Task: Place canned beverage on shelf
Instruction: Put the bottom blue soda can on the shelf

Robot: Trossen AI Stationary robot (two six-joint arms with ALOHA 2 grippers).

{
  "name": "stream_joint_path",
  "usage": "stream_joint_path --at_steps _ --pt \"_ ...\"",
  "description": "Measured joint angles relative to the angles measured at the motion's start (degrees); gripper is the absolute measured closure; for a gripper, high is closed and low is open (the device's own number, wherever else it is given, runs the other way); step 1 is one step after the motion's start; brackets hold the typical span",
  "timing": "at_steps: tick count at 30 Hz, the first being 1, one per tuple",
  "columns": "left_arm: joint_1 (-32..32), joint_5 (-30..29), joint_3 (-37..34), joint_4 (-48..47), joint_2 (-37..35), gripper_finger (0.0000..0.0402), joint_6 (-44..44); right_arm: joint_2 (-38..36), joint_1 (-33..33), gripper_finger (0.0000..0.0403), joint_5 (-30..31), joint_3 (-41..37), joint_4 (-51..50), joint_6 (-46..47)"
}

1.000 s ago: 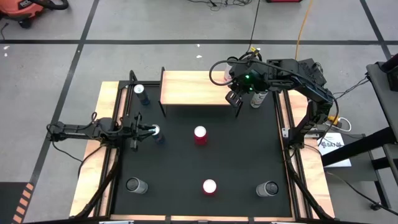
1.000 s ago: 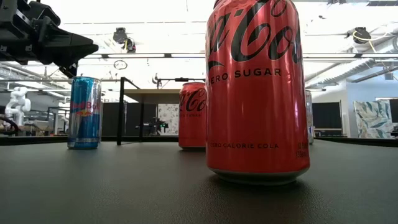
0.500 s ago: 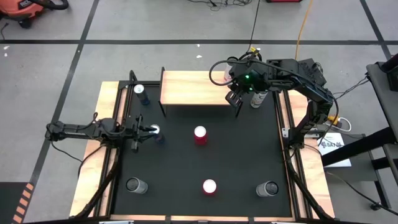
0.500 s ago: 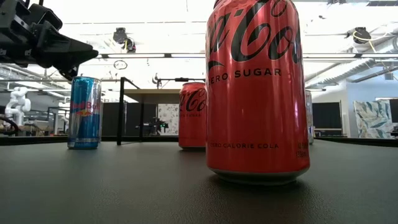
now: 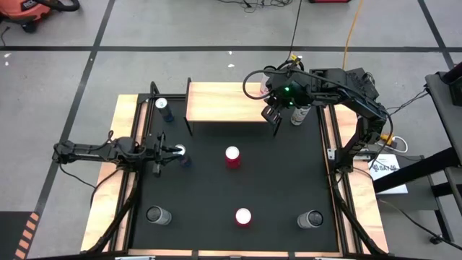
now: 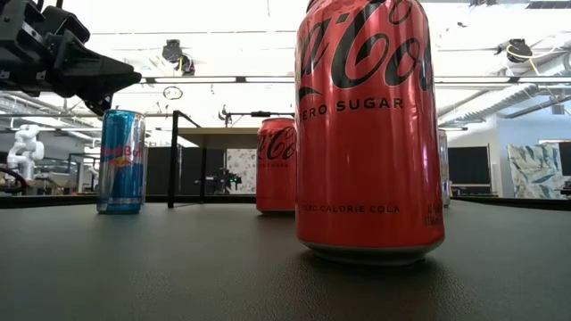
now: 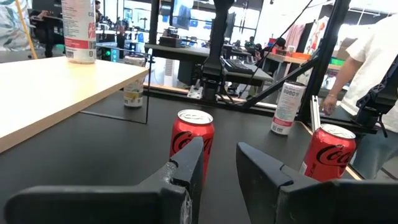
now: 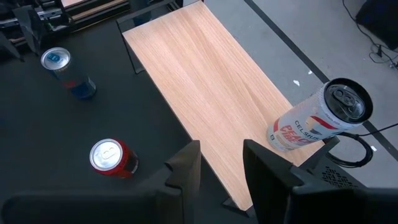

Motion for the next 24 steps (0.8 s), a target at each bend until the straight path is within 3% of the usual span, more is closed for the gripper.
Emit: stream_joint_path --at_steps 10,15,20,24 --pt "0.0 -0.92 -0.02 -0.07 0.0 0.0301 0.14 0.0 0.0 0.0295 -0.04 0.0 0.06 0.0" --pt "0.0 -4.34 -0.02 -0.27 0.0 0.0301 0.17 0.0 0.0 0.0295 -0.04 0.0 0.06 0.0" --pt "0.0 -2.06 -0.03 -0.62 0.0 0.0301 0.25 0.0 0.0 0.0295 -0.06 0.0 0.06 0.0" --pt "0.0 -2.09 -0.07 -2.04 0.02 0.0301 5.45 0.0 0.0 0.0295 -0.07 0.0 0.06 -0.01"
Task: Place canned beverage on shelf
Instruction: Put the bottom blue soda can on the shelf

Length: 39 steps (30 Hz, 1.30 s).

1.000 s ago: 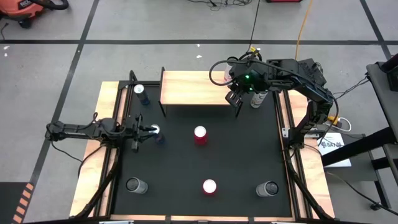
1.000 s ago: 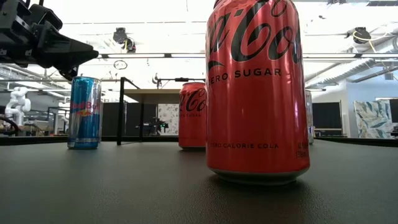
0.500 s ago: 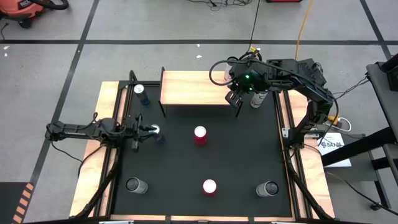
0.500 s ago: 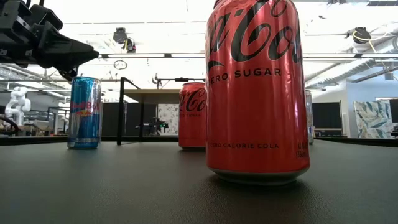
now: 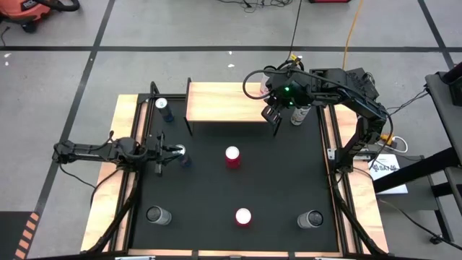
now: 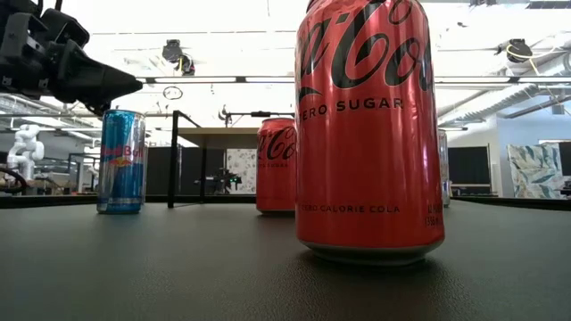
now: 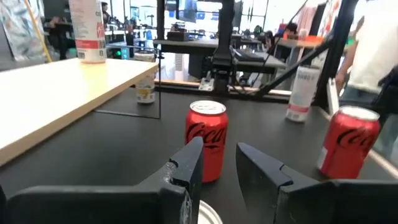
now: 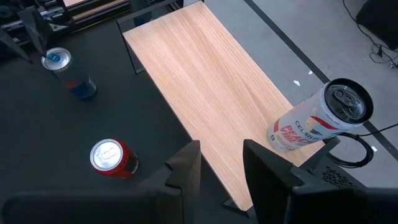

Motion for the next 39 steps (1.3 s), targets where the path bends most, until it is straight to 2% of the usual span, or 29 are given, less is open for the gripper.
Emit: stream_joint_path --at_steps 9,29,34,39 --pt "0.0 -1.93 -0.01 2.3 -0.02 0.0301 0.7 0.0 0.0 0.0296 0.0 0.0 0.2 0.0" --pt "0.0 -1.98 0.01 5.09 -0.02 0.0301 -0.88 0.0 0.0 0.0296 0.0 0.02 0.2 -0.01" --pt "0.0 -4.95 0.01 5.87 -0.02 0.0301 4.58 0.0 0.0 0.0296 0.0 0.0 0.2 0.0" --pt "0.0 -5.0 0.01 5.8 -0.02 0.0301 5.03 0.0 0.0 0.0296 0.0 0.02 0.2 0.01"
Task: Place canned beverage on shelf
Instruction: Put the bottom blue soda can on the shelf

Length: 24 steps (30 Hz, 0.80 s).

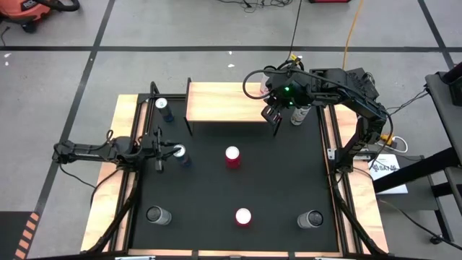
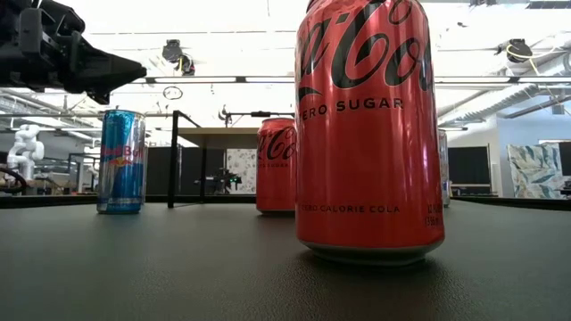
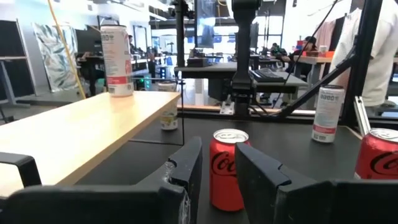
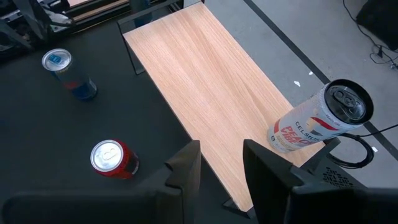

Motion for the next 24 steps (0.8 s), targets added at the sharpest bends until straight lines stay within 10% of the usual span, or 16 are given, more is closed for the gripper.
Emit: stream_joint_path --at_steps 14,24 --pt "0.0 -2.94 0.0 -0.76 0.0 0.0289 -2.98 0.0 0.0 0.0296 0.01 0.0 0.0 -0.02" --pt "0.0 -1.82 0.0 -0.87 0.0 0.0131 -2.42 0.0 0.0 0.0296 0.0 0.0 0.0 -0.02"
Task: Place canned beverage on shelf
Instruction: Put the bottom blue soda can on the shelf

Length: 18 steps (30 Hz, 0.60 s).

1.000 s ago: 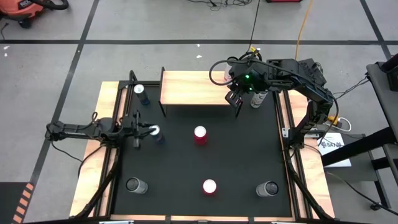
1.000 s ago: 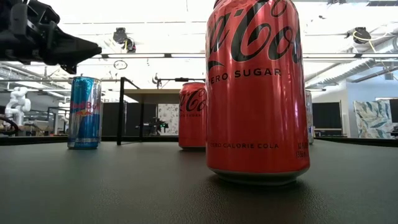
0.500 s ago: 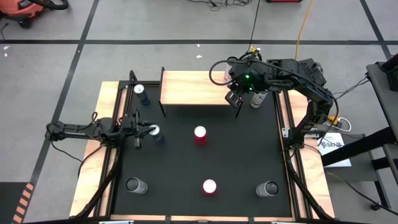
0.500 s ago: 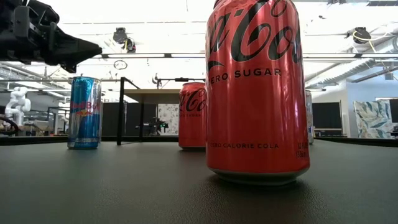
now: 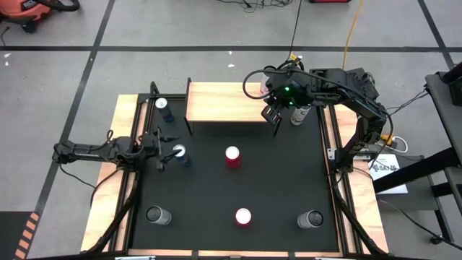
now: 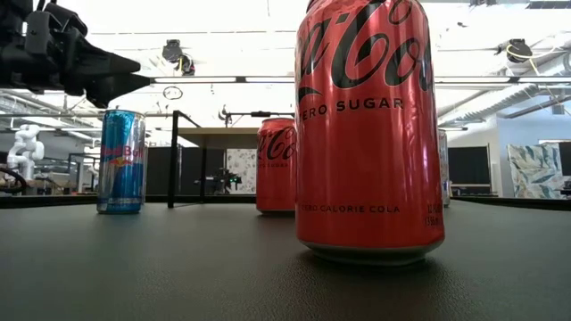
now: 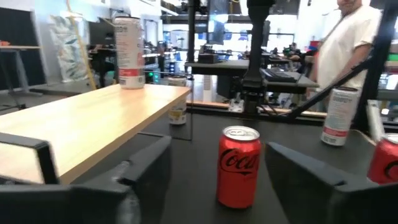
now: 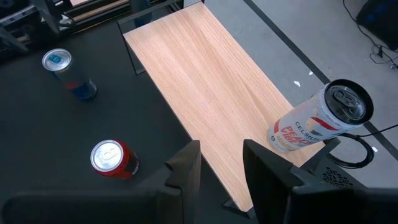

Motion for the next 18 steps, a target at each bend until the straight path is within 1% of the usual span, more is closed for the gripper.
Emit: stream_joint_path --at_steps 3,6,12,18 --pt "0.0 2.21 0.0 0.02 0.0 0.0101 -0.43 0.0 0.0 0.0296 0.0 0.0 0.0 0.0" --pt "0.0 2.48 0.0 0.02 0.0 0.0088 -0.19 0.0 0.0 0.0296 0.0 0.0 0.0 0.02" --pt "0.11 3.39 0.02 0.38 0.0 0.0086 -0.46 0.0 0.0 0.0296 0.0 0.0 0.26 0.01" --pt "0.11 4.64 0.02 2.08 0.0 0.0085 -0.64 -0.02 0.0 0.0296 0.0 0.0 2.92 0.0"
